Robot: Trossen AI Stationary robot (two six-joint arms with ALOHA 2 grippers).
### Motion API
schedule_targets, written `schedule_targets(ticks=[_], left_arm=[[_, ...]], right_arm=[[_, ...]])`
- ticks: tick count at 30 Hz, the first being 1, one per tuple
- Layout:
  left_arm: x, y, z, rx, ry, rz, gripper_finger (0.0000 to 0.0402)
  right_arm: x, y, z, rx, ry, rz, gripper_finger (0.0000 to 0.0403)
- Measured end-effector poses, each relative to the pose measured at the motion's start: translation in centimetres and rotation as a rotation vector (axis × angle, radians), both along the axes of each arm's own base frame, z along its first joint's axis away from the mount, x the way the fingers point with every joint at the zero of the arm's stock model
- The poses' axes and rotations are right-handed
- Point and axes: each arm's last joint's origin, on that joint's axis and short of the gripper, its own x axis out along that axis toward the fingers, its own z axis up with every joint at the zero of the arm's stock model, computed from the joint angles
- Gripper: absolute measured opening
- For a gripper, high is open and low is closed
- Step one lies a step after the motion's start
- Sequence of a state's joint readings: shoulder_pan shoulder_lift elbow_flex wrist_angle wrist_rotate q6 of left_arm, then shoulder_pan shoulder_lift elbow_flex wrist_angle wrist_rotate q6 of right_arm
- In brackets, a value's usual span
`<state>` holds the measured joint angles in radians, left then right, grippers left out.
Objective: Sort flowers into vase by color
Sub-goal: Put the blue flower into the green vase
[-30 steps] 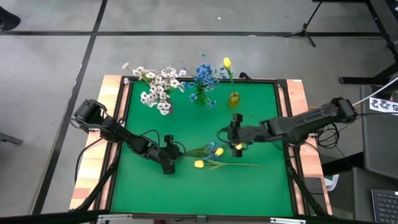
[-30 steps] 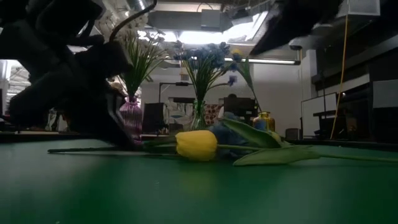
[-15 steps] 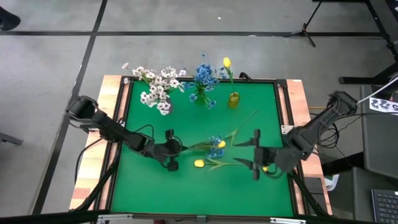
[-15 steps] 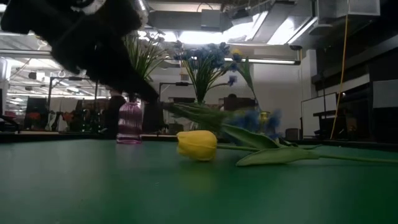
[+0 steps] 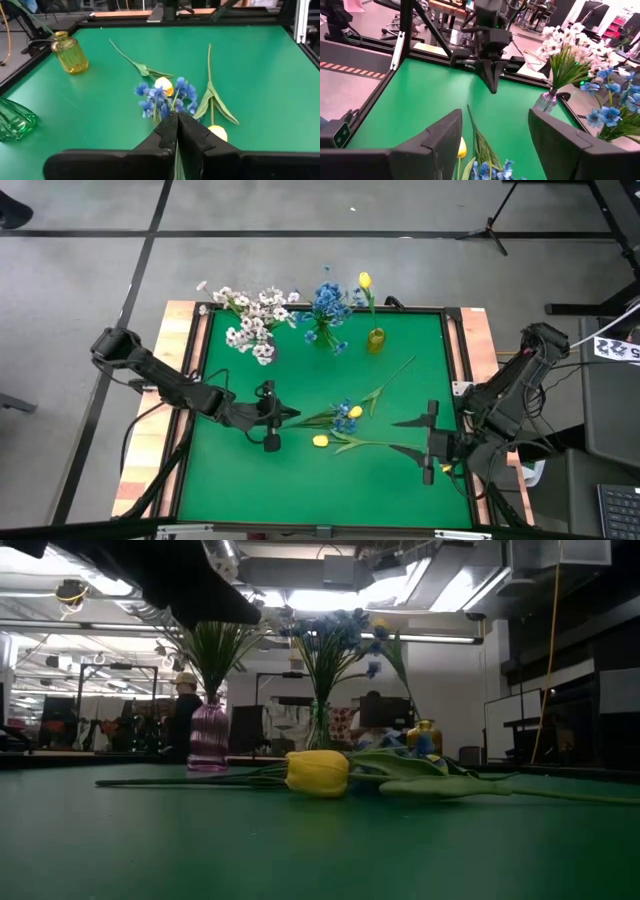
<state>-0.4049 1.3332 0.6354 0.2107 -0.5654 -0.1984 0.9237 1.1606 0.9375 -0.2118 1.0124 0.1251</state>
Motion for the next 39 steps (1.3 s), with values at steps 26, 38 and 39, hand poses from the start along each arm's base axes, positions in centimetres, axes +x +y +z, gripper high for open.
schedule_targets(ticks=[26,38,39], left_arm=[[1.9,0.0,-7.2,0.088,0.255,-0.116,0.0264],[2.6,-0.2,-10.1,0.089,0.298,-0.107,0.0257],[2.6,-0.2,-10.3,0.091,0.306,-0.106,0.0254]], right_arm=[[1.4,1.9,-2.8,-0.037,0.062,-0.016,0.0227],[1.4,1.9,-2.9,-0.021,0.068,-0.014,0.0227],[1.4,1.9,-2.9,-0.021,0.068,-0.014,0.0227]])
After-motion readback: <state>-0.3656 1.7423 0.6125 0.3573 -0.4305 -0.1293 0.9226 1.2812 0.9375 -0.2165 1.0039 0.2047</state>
